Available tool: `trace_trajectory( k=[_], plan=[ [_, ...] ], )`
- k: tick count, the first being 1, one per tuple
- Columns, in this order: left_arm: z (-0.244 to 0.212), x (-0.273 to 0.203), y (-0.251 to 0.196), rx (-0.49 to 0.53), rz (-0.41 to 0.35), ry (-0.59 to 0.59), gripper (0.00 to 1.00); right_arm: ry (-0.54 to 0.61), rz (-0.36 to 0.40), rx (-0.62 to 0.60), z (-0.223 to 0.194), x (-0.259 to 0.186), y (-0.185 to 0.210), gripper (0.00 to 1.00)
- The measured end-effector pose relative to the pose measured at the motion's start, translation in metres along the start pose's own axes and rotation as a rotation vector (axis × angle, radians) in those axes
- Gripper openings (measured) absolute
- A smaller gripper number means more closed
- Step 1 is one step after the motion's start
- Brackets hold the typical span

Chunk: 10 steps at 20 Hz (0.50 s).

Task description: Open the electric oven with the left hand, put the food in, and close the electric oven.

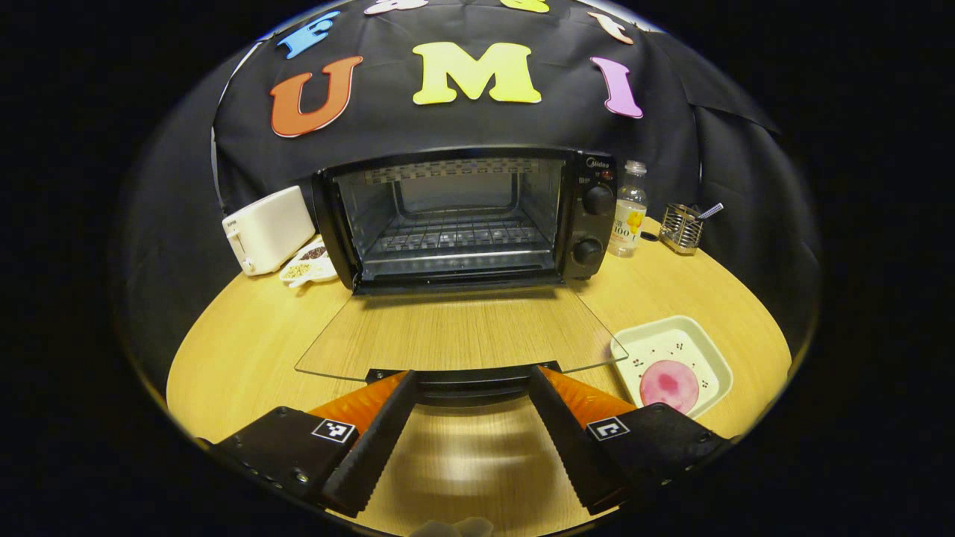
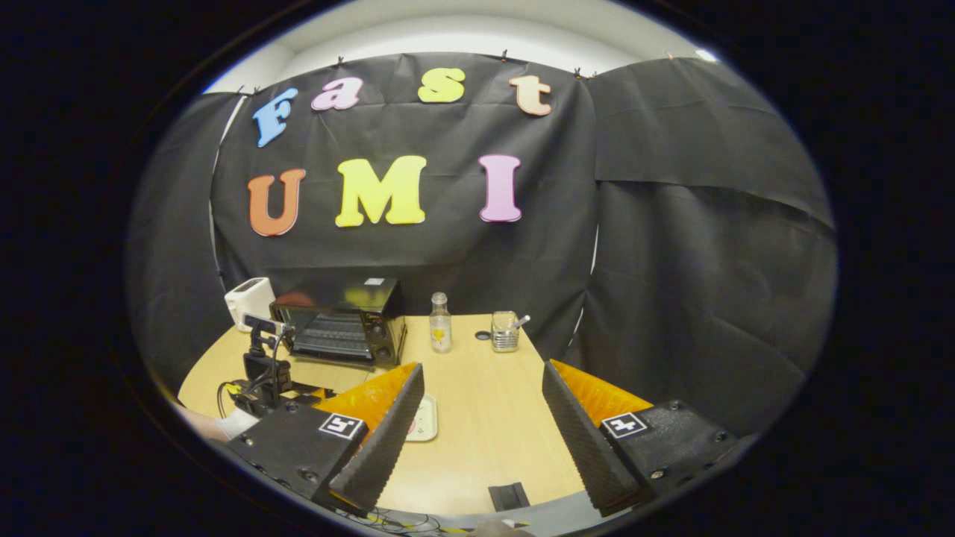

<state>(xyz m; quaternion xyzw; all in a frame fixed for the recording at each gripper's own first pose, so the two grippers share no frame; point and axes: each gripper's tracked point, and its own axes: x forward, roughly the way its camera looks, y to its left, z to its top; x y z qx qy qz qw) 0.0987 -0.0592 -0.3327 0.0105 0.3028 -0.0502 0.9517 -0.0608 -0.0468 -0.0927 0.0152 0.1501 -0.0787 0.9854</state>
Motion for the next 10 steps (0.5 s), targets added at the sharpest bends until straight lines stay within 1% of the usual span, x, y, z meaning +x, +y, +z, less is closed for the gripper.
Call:
trace_trajectory(
  k=[2, 5, 8, 10],
  plan=[
    [-0.007, 0.005, 0.0, -0.023, -0.001, 0.034, 0.97, 0.007, -0.008, 0.002, -0.003, 0.0, -0.003, 1.0],
    [-0.013, 0.007, 0.001, -0.017, -0.001, 0.054, 0.97, 0.016, -0.019, 0.007, -0.007, 0.002, -0.005, 1.0],
    [-0.011, 0.007, 0.001, -0.013, -0.002, 0.053, 0.98, 0.026, -0.016, 0.017, -0.011, 0.004, -0.003, 1.0],
    [-0.006, 0.003, 0.002, -0.012, 0.0, 0.029, 0.97, 0.032, -0.015, 0.015, -0.015, 0.007, -0.002, 1.0]
  ],
)
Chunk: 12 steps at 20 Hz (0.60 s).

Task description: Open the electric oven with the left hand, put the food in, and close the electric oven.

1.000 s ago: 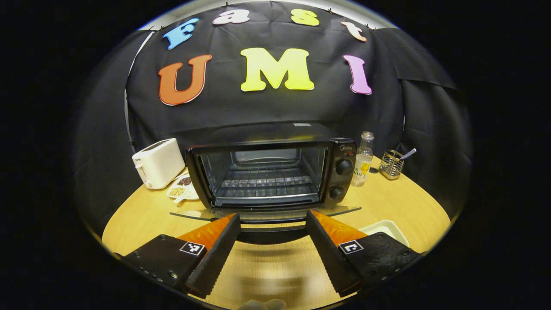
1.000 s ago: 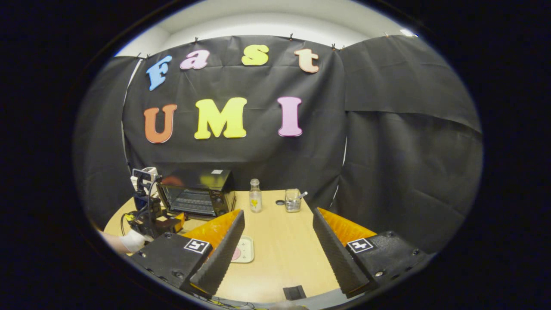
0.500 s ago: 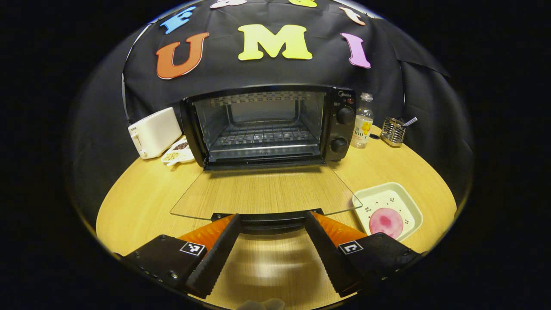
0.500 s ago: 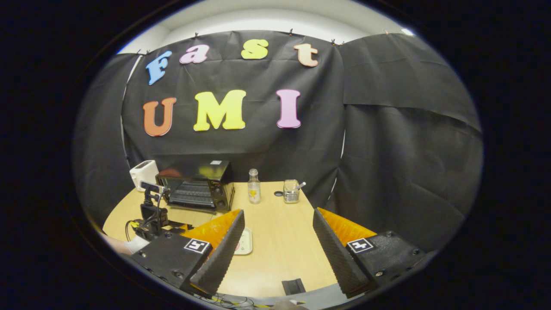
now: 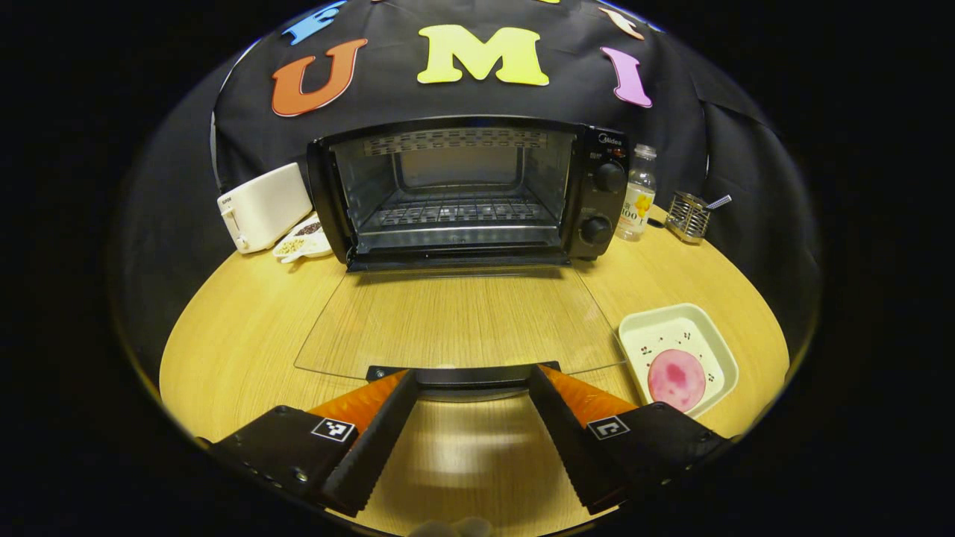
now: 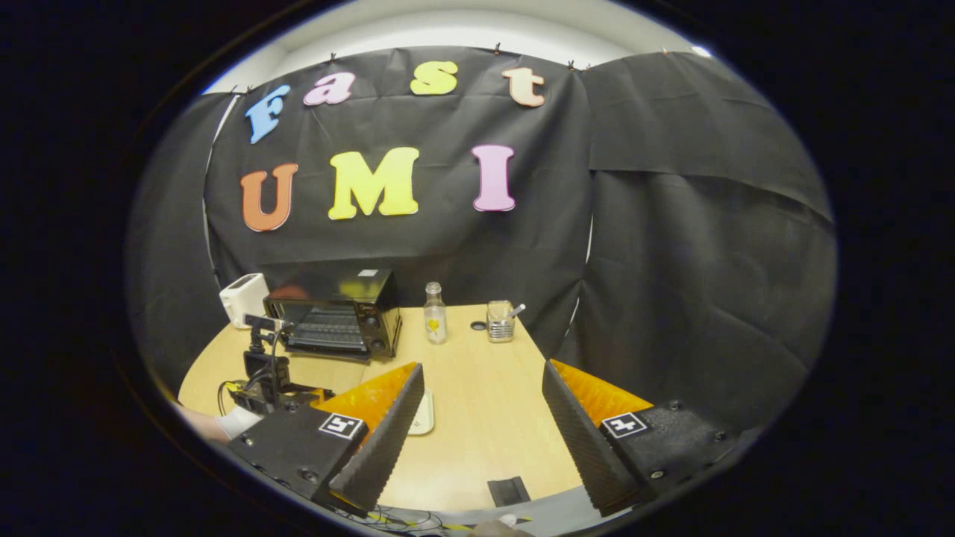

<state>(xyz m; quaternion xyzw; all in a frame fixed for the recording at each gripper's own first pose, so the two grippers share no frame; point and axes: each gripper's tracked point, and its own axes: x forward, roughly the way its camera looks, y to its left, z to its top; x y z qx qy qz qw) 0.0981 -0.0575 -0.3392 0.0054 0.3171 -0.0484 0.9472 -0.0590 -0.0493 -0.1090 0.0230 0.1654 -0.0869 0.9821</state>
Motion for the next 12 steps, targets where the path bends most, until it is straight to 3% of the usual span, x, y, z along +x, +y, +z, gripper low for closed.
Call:
trace_trajectory(
  k=[2, 4, 12],
  plan=[
    [0.002, -0.007, 0.001, -0.003, -0.008, -0.014, 0.97, 0.006, 0.008, 0.002, -0.004, 0.005, 0.002, 0.96],
    [0.007, -0.021, 0.009, -0.011, -0.003, -0.042, 0.97, 0.031, 0.027, 0.003, -0.014, 0.016, 0.006, 1.0],
    [0.043, -0.117, 0.043, -0.041, 0.035, -0.193, 0.96, 0.233, 0.152, -0.007, -0.087, 0.096, 0.038, 0.97]
  ],
)
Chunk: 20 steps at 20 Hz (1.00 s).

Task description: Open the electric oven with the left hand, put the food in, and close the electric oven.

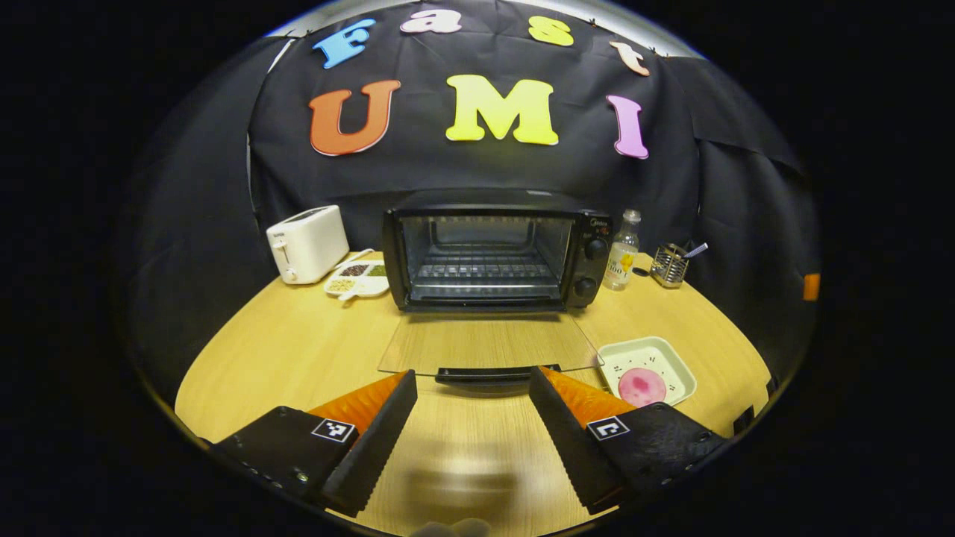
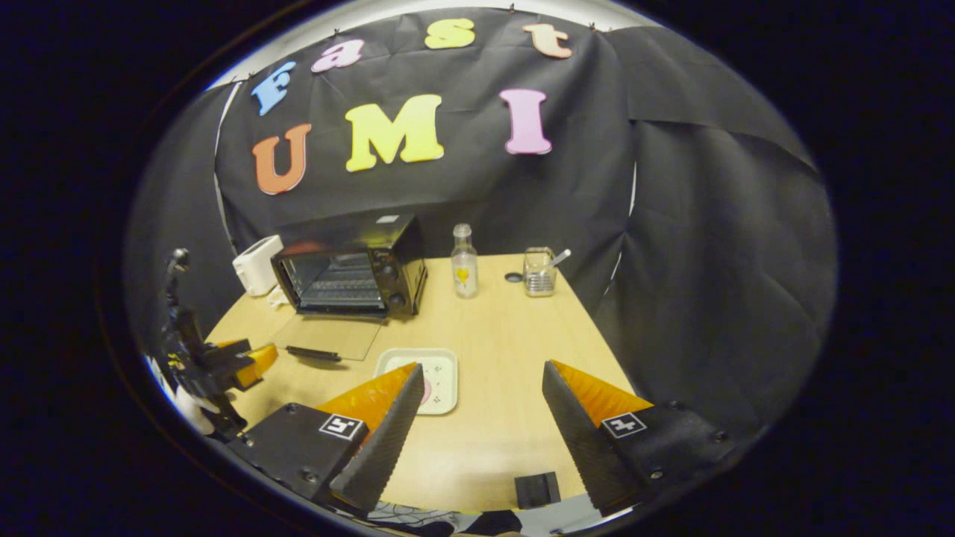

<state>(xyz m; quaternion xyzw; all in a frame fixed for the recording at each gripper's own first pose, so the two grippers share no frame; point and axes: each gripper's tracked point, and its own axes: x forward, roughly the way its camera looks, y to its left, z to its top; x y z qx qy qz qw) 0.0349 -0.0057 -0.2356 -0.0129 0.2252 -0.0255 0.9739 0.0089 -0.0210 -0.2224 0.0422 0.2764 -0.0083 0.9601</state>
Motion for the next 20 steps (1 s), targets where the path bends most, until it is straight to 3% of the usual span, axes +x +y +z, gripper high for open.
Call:
trace_trajectory(
  k=[4, 6, 12, 13, 14, 15, 16, 20],
  plan=[
    [0.035, -0.045, 0.017, 0.007, 0.055, -0.071, 0.96, 0.142, 0.073, 0.011, -0.033, 0.061, 0.01, 1.0],
    [0.056, -0.065, 0.022, 0.018, 0.084, -0.102, 0.97, 0.218, 0.106, 0.016, -0.052, 0.09, 0.012, 0.96],
    [0.121, -0.12, 0.019, 0.018, 0.16, -0.23, 0.96, 0.425, 0.2, 0.09, -0.09, 0.158, 0.017, 0.77],
    [0.13, -0.127, 0.017, 0.012, 0.166, -0.246, 0.96, 0.451, 0.213, 0.088, -0.091, 0.166, 0.017, 0.65],
    [0.138, -0.134, 0.016, 0.009, 0.177, -0.261, 0.97, 0.476, 0.234, 0.092, -0.091, 0.172, 0.02, 0.68],
    [0.145, -0.139, 0.015, 0.009, 0.189, -0.273, 0.96, 0.504, 0.251, 0.098, -0.093, 0.178, 0.024, 0.56],
    [0.151, -0.143, 0.014, 0.008, 0.207, -0.282, 0.96, 0.533, 0.259, 0.098, -0.095, 0.185, 0.027, 0.61],
    [0.16, -0.153, 0.008, -0.012, 0.272, -0.288, 0.96, 0.648, 0.255, 0.123, -0.096, 0.201, 0.027, 0.41]
  ],
)
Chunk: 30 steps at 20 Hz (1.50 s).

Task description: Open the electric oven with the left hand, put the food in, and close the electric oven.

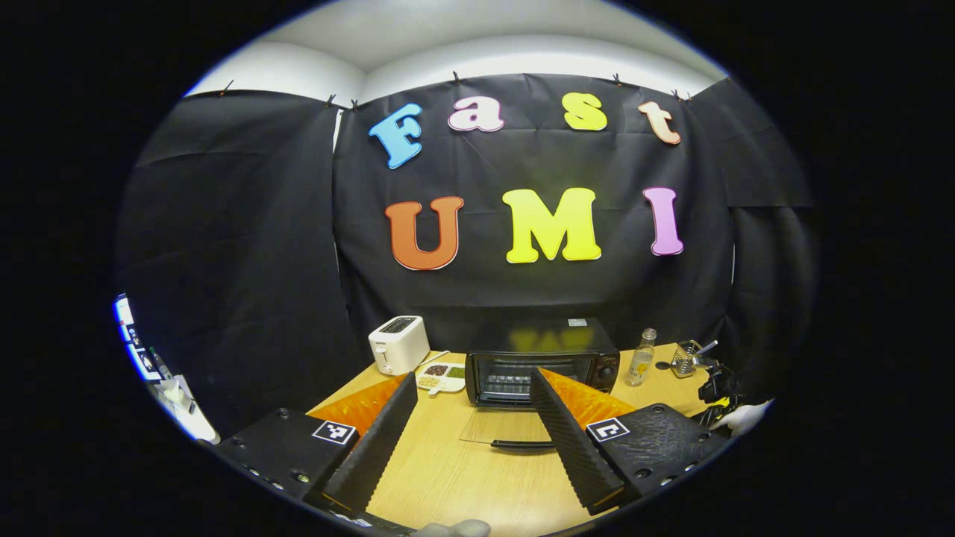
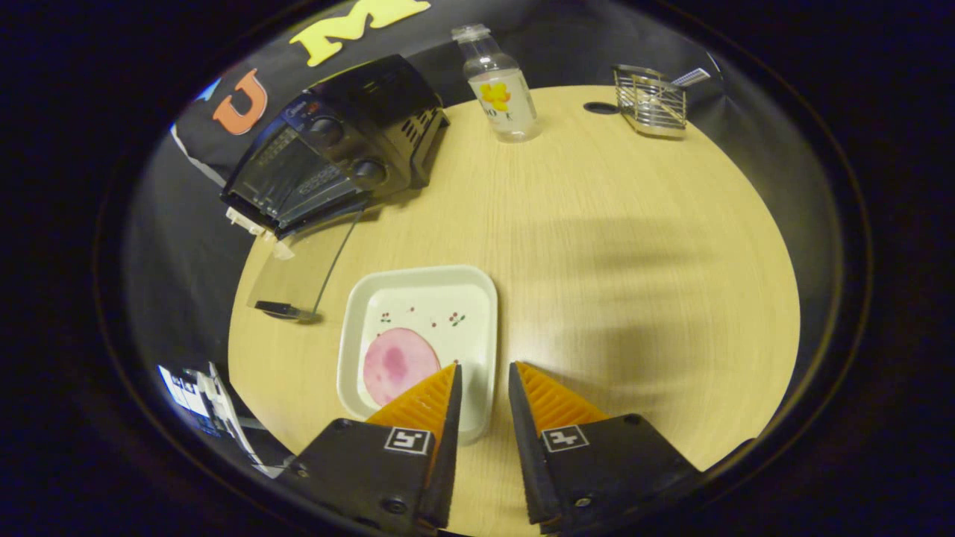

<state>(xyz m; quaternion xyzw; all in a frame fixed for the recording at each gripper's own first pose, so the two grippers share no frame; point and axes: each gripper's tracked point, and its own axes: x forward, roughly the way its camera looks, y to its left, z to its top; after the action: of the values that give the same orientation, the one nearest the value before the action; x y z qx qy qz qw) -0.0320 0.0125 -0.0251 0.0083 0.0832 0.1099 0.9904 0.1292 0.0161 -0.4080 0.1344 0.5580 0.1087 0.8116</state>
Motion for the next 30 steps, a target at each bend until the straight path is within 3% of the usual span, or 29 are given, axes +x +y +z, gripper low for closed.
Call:
trace_trajectory(
  k=[1, 2, 3, 5, 12, 16, 22, 30],
  plan=[
    [0.001, -0.002, -0.002, -0.001, 0.013, 0.003, 0.96, 0.029, -0.002, 0.021, 0.0, 0.0, -0.001, 0.23],
    [0.001, -0.002, -0.004, -0.003, 0.02, 0.007, 0.96, 0.051, -0.007, 0.044, 0.003, 0.002, -0.003, 0.26],
    [-0.002, -0.003, -0.007, -0.009, 0.028, 0.014, 0.96, 0.075, 0.006, 0.07, 0.002, 0.002, -0.002, 0.18],
    [-0.004, -0.007, -0.011, -0.017, 0.044, 0.019, 0.96, 0.133, 0.034, 0.111, 0.002, 0.001, -0.003, 0.15],
    [-0.015, -0.013, -0.017, -0.047, 0.082, 0.037, 0.97, 0.206, 0.253, 0.228, 0.002, 0.001, 0.001, 0.04],
    [-0.014, -0.012, -0.015, -0.036, 0.07, 0.041, 0.97, 0.141, 0.311, 0.346, 0.007, -0.001, 0.001, 0.04],
    [-0.011, 0.007, -0.013, -0.04, -0.016, 0.029, 0.96, -0.007, 0.296, 0.508, 0.018, -0.023, -0.001, 0.04],
    [-0.016, 0.019, 0.031, 0.007, -0.158, 0.012, 0.97, -0.203, 0.315, 0.725, 0.019, -0.073, 0.072, 0.04]
  ],
)
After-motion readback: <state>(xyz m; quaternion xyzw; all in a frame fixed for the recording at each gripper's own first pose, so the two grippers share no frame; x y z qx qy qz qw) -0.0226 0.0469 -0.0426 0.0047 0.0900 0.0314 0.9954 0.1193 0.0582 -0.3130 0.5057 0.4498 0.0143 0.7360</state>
